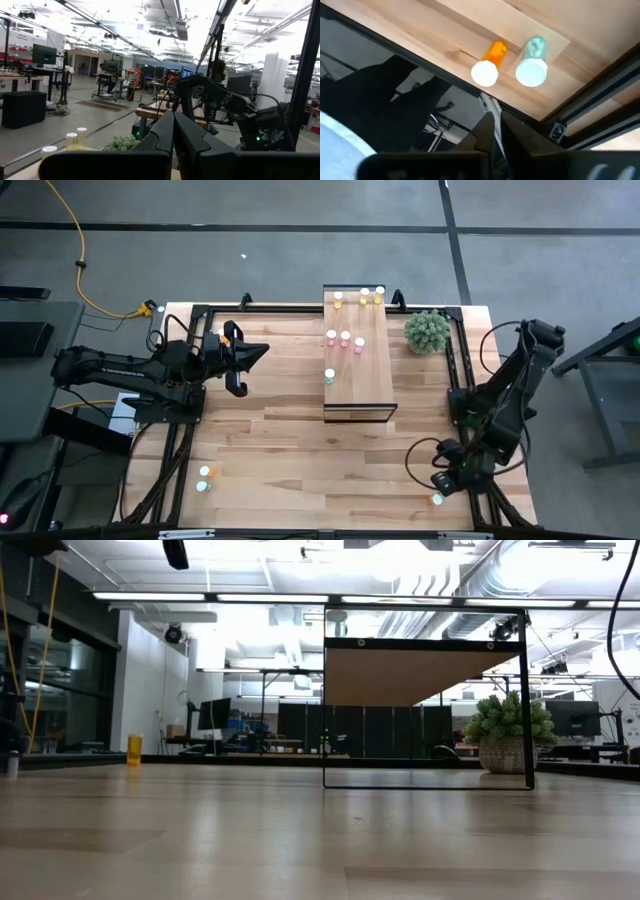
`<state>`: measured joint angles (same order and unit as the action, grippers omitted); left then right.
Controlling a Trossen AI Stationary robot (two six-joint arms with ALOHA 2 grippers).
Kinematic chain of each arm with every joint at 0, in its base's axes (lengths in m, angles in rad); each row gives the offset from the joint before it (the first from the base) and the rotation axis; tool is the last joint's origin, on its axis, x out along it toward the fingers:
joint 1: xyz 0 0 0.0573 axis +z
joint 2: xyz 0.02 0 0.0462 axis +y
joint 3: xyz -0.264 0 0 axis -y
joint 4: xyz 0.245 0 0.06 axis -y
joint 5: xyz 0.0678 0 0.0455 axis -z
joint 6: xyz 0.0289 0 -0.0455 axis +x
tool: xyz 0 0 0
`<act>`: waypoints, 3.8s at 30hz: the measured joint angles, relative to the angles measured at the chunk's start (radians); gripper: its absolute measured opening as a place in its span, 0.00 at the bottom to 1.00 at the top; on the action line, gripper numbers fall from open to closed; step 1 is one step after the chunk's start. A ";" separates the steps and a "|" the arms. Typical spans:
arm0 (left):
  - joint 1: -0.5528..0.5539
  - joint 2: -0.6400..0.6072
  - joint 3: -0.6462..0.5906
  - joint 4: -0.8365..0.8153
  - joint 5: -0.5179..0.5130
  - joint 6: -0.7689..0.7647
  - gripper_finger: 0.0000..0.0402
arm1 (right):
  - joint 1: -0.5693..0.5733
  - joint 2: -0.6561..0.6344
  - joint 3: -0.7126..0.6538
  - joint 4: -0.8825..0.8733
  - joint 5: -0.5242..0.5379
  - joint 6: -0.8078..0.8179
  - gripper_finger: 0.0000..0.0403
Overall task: Pick and place medicine bottles onto shelf by color
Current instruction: Put the right blue pill bottle on the shelf aligned with the other blue pill bottle
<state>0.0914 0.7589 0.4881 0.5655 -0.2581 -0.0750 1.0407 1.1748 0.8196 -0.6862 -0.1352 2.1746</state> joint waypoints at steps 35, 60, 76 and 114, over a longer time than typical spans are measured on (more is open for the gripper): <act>0.000 0.000 0.000 0.008 -0.026 -0.008 0.00 | 0.032 0.236 0.000 -0.034 -0.036 0.061 0.59; 0.000 0.000 0.000 0.008 -0.026 0.000 0.00 | 0.012 0.252 0.000 -0.027 -0.057 0.069 0.25; 0.000 0.000 0.000 0.008 -0.045 0.000 0.00 | 0.011 0.020 0.000 -0.093 0.114 0.014 0.27; 0.000 0.079 0.247 -0.401 -0.070 -0.167 0.00 | -0.559 -0.116 0.417 -0.085 0.555 -1.287 0.27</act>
<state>0.0914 0.8380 0.7352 0.1645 -0.3280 -0.2423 0.4820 1.0588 1.2369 -0.7707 0.4194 0.8876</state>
